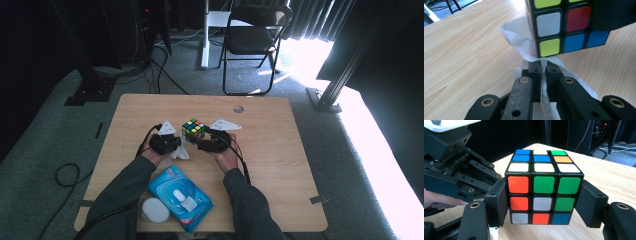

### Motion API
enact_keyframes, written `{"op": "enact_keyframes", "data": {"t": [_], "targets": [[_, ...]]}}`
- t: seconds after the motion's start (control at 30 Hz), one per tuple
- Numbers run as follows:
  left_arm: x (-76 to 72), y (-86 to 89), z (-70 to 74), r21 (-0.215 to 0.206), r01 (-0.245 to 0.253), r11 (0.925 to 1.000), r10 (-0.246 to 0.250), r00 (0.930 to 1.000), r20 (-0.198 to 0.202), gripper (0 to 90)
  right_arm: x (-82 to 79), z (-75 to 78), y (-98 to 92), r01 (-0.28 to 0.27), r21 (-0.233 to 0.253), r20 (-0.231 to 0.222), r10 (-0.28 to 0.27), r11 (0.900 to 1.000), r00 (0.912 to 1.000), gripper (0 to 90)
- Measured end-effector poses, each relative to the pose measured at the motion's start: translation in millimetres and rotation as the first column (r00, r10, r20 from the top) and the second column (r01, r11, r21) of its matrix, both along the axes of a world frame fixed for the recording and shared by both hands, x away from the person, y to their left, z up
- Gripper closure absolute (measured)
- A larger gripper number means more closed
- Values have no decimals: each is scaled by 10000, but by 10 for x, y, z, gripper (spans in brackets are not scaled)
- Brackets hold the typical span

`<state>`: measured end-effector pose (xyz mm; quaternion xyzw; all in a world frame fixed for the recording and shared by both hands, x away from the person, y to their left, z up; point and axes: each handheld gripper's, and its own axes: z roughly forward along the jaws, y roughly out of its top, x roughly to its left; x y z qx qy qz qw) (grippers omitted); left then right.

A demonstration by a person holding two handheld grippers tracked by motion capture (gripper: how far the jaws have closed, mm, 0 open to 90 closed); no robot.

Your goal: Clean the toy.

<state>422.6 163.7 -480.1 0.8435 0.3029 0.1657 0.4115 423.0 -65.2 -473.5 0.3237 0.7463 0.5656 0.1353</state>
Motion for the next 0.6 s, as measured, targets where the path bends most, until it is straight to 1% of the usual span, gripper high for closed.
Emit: {"op": "enact_keyframes", "data": {"t": [0.13, 0.23, 0.3, 0.33, 0.43, 0.47, 0.5, 0.53, 0.57, 0.6], "targets": [[-20, -27, 11, -59, 113, 9999, -113, 9999, 28, 861, 5, 13, 20, 32, 36, 30, -32, 10000, 10000, 344], [-43, -56, 26, -41, 314, 9995, -313, 9995, 96, 860, 12, 23, 35, 94, 156, -28, -94, 9998, 10000, 344], [-67, -92, 40, 3, 546, 9985, -546, 9984, 162, 860, 14, 25, 39, 125, 198, -42, -124, 9997, 9999, 344], [-67, -92, 40, 3, 546, 9985, -546, 9984, 162, 859, 14, 25, 39, 125, 198, -42, -124, 9997, 9999, 344], [-110, -158, 47, 5, 960, 9954, -959, 9952, 177, 858, 20, 27, 37, 152, 174, -19, -152, 9997, 9999, 344], [-110, -158, 47, 5, 960, 9954, -959, 9952, 177, 858, 23, 25, 37, 163, 175, -50, -162, 9997, 9999, 344], [-143, -210, 58, 171, 1303, 9913, -1306, 9913, 191, 858, 26, 20, 38, 186, 160, -57, -186, 9997, 9998, 344], [-143, -210, 58, 171, 1303, 9913, -1306, 9913, 191, 858, 26, 20, 38, 186, 160, -57, -186, 9997, 9998, 344], [-172, -260, 71, 304, 1582, 9869, -1590, 9869, 254, 857, 30, 13, 39, 229, 142, -74, -228, 9996, 9997, 344], [-184, -277, 79, 316, 1705, 9848, -1713, 9849, 252, 857, 31, 11, 38, 259, 162, -107, -258, 9995, 9996, 344]]}}
